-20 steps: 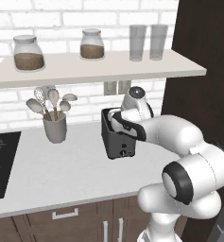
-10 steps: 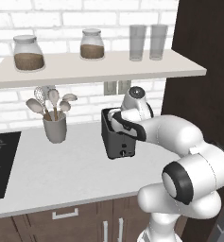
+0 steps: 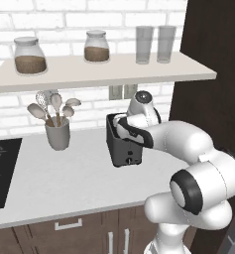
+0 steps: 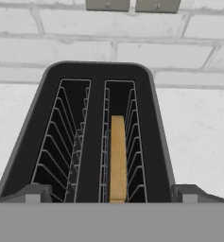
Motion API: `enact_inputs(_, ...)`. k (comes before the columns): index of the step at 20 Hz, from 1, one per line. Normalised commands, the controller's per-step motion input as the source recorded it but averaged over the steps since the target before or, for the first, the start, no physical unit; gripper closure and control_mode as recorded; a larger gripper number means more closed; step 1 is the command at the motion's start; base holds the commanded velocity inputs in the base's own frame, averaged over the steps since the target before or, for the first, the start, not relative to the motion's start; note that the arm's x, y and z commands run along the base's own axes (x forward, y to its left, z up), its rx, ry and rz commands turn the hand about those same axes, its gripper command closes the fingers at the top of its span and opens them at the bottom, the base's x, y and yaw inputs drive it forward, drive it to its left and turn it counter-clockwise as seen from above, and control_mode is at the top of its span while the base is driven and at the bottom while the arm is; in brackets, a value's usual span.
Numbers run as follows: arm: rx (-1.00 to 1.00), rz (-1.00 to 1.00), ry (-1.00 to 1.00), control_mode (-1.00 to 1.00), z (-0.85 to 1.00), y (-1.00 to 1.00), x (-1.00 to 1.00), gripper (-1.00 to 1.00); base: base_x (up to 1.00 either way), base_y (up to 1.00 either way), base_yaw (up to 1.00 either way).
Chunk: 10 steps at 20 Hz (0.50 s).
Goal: Start the toaster. Once the lever pops up, take the bread to the plate on the dining counter.
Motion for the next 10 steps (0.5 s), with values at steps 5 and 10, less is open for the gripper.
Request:
enact_inputs(5,0.00,0.00,0.00,-1.00,0.00,0.00,0.00,-1.00,0.00,0.00,0.00)
enact_inputs(10,0.00,0.00,0.00,-1.00,0.00,0.00,0.00,-1.00,0.00,0.00,0.00)
